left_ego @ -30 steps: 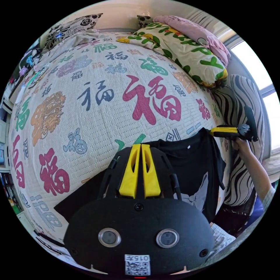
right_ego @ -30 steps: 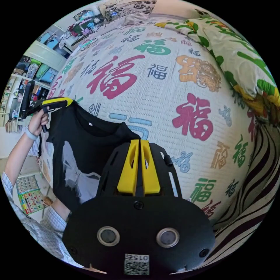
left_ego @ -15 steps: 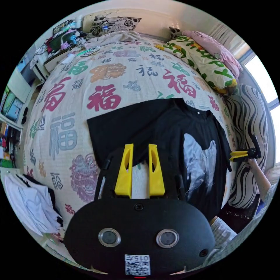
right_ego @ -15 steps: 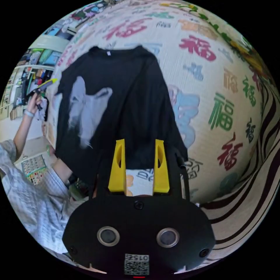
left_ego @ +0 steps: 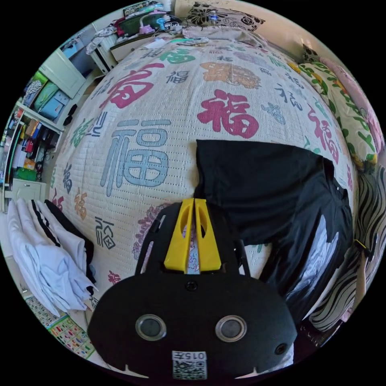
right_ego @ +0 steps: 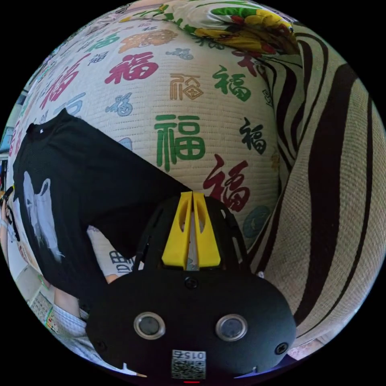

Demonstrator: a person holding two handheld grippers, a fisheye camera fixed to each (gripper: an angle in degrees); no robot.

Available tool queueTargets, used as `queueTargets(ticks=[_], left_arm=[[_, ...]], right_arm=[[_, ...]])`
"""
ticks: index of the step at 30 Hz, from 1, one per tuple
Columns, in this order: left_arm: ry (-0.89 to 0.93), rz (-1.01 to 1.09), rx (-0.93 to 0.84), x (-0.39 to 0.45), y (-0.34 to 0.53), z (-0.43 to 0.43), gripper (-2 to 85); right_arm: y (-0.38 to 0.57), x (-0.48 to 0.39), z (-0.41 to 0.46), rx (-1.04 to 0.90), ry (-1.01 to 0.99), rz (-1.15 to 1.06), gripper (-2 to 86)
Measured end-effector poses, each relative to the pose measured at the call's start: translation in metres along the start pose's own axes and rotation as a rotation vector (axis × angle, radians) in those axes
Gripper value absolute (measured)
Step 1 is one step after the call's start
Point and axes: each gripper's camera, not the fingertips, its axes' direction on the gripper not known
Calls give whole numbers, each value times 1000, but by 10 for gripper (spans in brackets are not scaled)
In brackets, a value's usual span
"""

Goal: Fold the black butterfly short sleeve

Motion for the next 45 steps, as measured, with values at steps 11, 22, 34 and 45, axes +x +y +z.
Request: queueTargets(ticks=[11,22,34,45], left_arm=[[-29,20,91,-19,36,-9,66],[323,89,-273,-56,260,33,95],[278,259,-328,-46,269,58,11],[398,346,-390,-59,275,58,0]], right_arm=[[70,-9,19,70,-244,8,72],[283,-64,111,-142,-537,42,90],[301,-74,148,-316,-542,-33,8],[328,-104,141,-405,-268,-32,-4]])
